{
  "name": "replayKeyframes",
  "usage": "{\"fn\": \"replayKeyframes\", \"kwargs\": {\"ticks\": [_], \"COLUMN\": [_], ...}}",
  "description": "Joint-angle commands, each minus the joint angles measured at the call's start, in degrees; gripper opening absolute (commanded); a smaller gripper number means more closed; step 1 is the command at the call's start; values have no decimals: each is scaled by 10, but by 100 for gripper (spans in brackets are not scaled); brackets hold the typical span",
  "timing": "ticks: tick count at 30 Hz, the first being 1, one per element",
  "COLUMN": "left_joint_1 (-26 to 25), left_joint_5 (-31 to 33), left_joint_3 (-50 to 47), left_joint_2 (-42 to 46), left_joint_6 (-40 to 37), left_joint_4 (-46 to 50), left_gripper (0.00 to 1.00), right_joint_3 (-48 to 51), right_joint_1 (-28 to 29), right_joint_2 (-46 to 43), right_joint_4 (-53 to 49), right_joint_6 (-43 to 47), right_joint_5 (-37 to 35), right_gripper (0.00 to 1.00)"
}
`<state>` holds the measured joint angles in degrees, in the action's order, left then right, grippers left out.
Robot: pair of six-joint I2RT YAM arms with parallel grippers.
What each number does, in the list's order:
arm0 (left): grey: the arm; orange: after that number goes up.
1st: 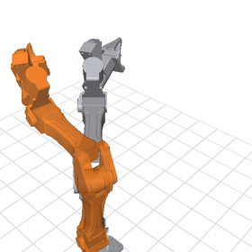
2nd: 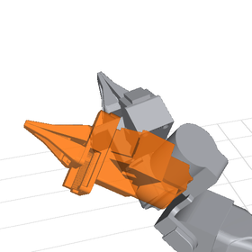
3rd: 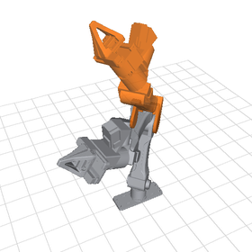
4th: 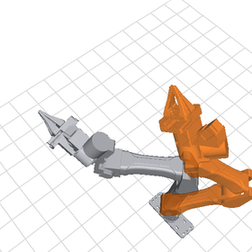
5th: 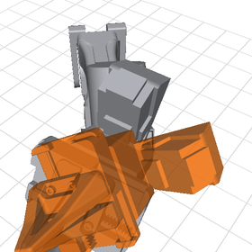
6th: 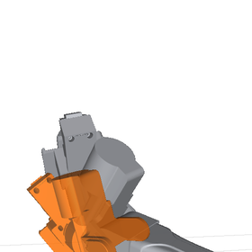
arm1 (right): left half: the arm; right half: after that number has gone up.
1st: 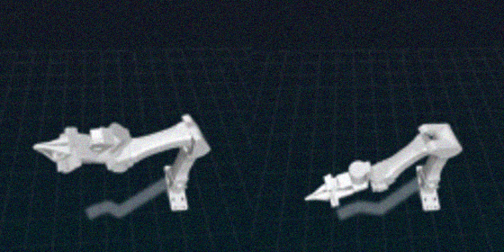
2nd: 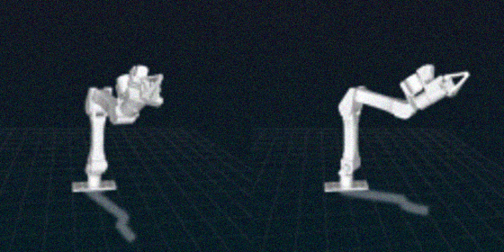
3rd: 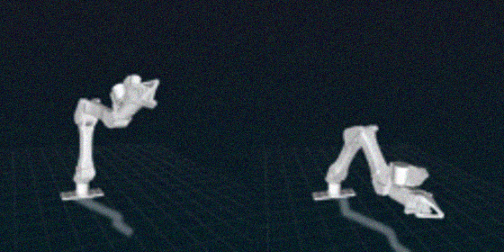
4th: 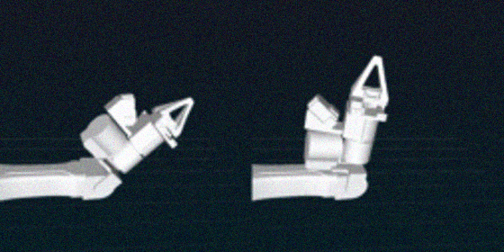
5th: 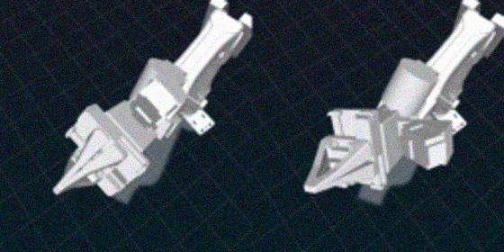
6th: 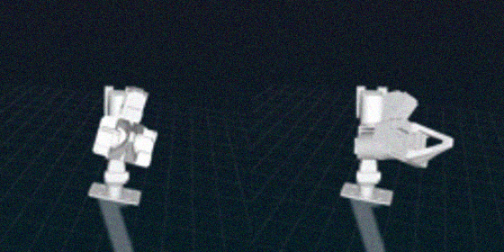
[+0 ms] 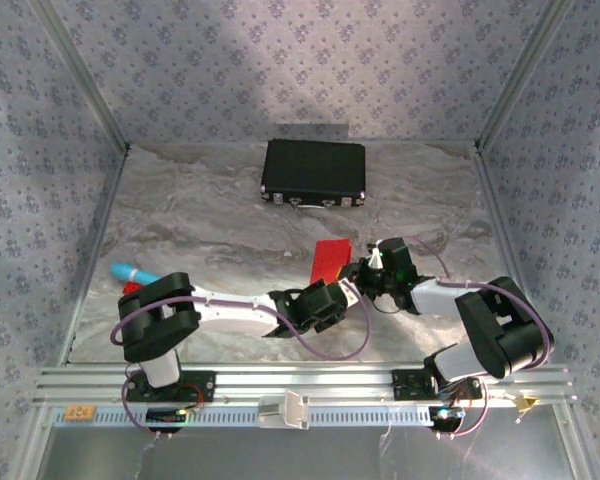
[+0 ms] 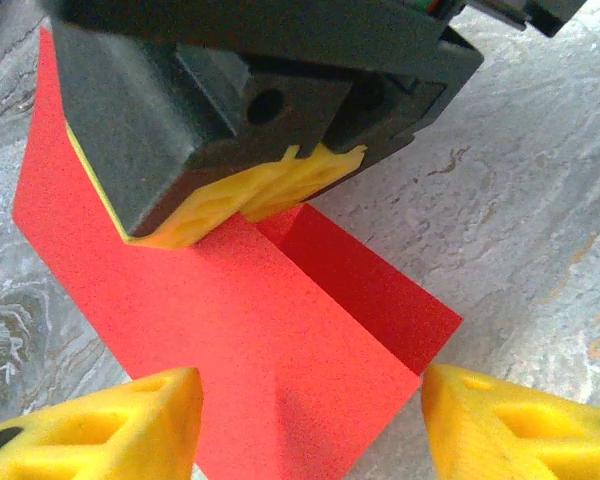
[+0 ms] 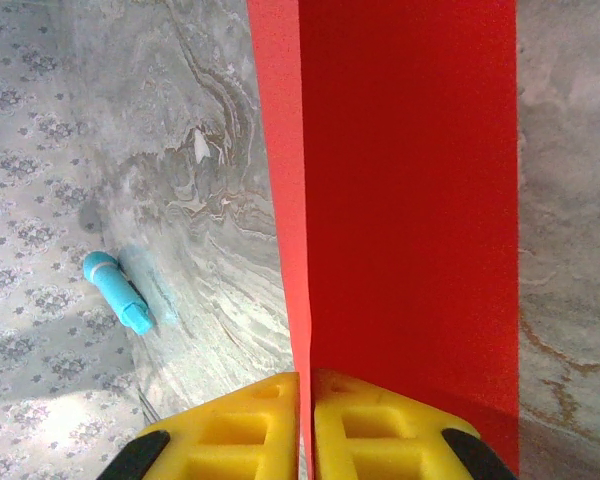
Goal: Fold a paper plane with a square sheet of paper (pick it up from the middle)
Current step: Fold the triangle a second time at the center of the table.
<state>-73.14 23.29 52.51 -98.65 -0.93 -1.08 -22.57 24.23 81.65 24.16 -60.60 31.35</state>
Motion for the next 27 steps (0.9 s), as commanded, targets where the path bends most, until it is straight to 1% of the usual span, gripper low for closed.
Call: {"fn": "replayKeyframes", "kwargs": {"ticks": [1,7,11,15,17,20,21,22,26,27], "left_joint_1": [-4,-4,-4,-3,-2,8,16,27,71,80], "left_joint_5": [8,5,3,2,-4,-32,-45,-65,-163,-198], "left_joint_3": [13,9,7,7,8,5,5,8,12,12], "left_joint_2": [1,4,8,8,9,14,18,22,30,31], "left_joint_6": [-7,-3,1,8,14,30,42,54,92,99], "left_joint_4": [6,6,5,6,6,6,10,14,21,20], "left_gripper": [55,38,30,15,10,3,2,1,0,0], "right_joint_3": [-5,0,3,6,6,8,9,7,7,5], "right_joint_1": [-5,-10,-14,-18,-20,-25,-27,-28,-34,-36], "right_joint_2": [-3,-10,-18,-25,-31,-46,-54,-63,-120,-141], "right_joint_4": [-16,-21,-27,-35,-42,-64,-75,-91,-169,-191], "right_joint_6": [6,7,8,11,13,16,18,19,32,37], "right_joint_5": [2,3,2,1,-1,-13,-18,-27,-73,-86], "right_gripper": [12,12,13,13,14,17,18,21,26,26]}}
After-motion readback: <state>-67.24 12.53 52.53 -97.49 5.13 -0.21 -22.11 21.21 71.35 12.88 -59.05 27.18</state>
